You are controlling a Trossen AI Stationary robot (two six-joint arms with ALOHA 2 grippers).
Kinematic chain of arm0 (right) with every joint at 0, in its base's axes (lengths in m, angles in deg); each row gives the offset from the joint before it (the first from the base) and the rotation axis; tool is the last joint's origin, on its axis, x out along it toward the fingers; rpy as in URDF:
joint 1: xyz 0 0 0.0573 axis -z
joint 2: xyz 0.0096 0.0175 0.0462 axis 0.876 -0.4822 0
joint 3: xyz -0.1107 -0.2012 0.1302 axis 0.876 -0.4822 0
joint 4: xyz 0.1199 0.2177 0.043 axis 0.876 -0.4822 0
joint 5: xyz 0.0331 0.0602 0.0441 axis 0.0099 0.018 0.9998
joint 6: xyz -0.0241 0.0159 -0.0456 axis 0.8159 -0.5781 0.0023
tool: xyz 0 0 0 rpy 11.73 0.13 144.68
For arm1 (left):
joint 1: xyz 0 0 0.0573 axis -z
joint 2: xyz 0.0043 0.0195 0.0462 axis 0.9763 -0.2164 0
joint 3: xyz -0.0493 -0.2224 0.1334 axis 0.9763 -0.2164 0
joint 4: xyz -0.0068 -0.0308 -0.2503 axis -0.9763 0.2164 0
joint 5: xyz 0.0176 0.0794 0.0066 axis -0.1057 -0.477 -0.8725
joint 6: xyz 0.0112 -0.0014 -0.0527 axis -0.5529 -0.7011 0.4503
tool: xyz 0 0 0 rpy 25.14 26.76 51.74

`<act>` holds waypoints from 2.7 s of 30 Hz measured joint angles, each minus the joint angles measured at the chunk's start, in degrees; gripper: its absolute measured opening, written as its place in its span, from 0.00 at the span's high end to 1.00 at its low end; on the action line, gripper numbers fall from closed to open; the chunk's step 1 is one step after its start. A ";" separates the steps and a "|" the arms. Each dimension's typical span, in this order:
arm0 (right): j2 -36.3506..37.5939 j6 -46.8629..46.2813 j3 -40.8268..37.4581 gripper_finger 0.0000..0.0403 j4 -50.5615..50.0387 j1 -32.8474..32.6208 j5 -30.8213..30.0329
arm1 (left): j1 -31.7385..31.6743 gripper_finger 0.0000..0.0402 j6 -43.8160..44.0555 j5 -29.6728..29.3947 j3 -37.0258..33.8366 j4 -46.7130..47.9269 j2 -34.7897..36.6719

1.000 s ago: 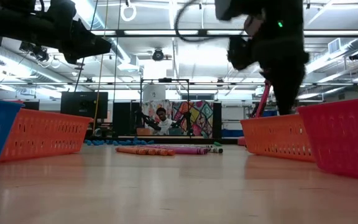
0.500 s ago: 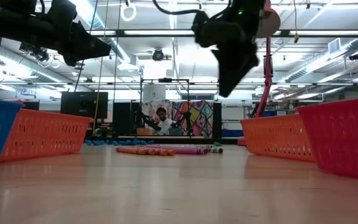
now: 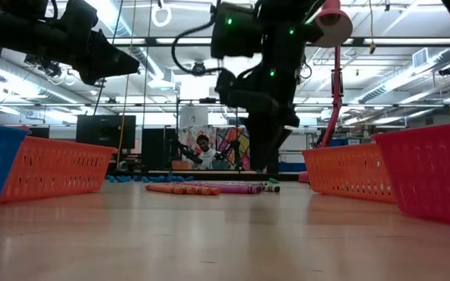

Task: Sort crayons
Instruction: Put the black crayon into the right orange bin

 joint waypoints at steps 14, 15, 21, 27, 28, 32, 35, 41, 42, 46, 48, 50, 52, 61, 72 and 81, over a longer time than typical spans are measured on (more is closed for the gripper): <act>-3.67 1.36 -0.04 0.60 -0.19 1.37 1.74 | 0.11 0.65 0.34 0.02 0.00 0.93 0.00; -3.80 1.44 -0.04 0.61 -0.19 1.36 1.92 | 0.13 0.65 0.45 0.01 0.00 0.99 0.00; -3.97 1.68 -0.93 0.64 1.06 1.96 3.24 | 0.13 0.65 0.50 0.02 0.00 1.01 0.00; -3.97 2.56 -1.04 0.71 1.27 3.13 7.26 | 0.13 0.65 0.97 0.03 0.00 1.03 0.00; -3.98 2.81 -1.04 0.73 1.31 3.34 8.20 | 0.13 0.65 0.98 0.04 0.00 1.03 0.00; -4.04 3.32 -1.11 0.80 1.62 3.95 9.93 | 0.13 0.65 1.16 0.06 0.00 1.03 0.00; -4.08 3.39 -1.13 0.85 1.76 4.18 9.87 | 0.13 0.65 1.22 0.07 0.00 1.02 0.00; -4.10 4.56 -1.15 0.95 1.99 4.42 10.58 | 0.13 0.65 1.27 0.09 0.00 1.03 0.00; -4.10 4.73 -1.15 0.95 1.99 4.45 10.63 | 0.13 0.65 1.27 0.10 0.00 1.03 0.00; -3.92 4.90 -1.15 0.93 2.03 4.71 10.76 | 0.13 0.65 1.27 0.12 0.00 1.03 0.00; -3.61 4.90 -1.22 0.92 2.00 4.80 10.76 | 0.13 0.65 1.29 0.13 0.00 1.03 0.00; -2.99 4.90 -1.39 0.92 1.64 4.95 10.68 | 0.13 0.65 1.29 0.13 0.00 1.03 0.00; -1.83 4.90 -1.52 0.92 1.07 5.02 10.22 | 0.13 0.65 1.29 0.13 0.00 1.04 0.00; 5.04 2.80 -1.43 0.92 -2.05 4.20 9.26 | 0.13 0.65 1.29 0.14 0.00 1.05 0.00; 13.74 -5.98 -1.34 0.92 -14.57 -0.55 5.88 | 0.13 0.65 1.38 0.14 0.00 1.12 0.00; 16.15 -16.63 -5.74 0.92 -21.02 -7.47 6.61 | 0.13 0.65 1.93 0.17 0.00 1.45 0.02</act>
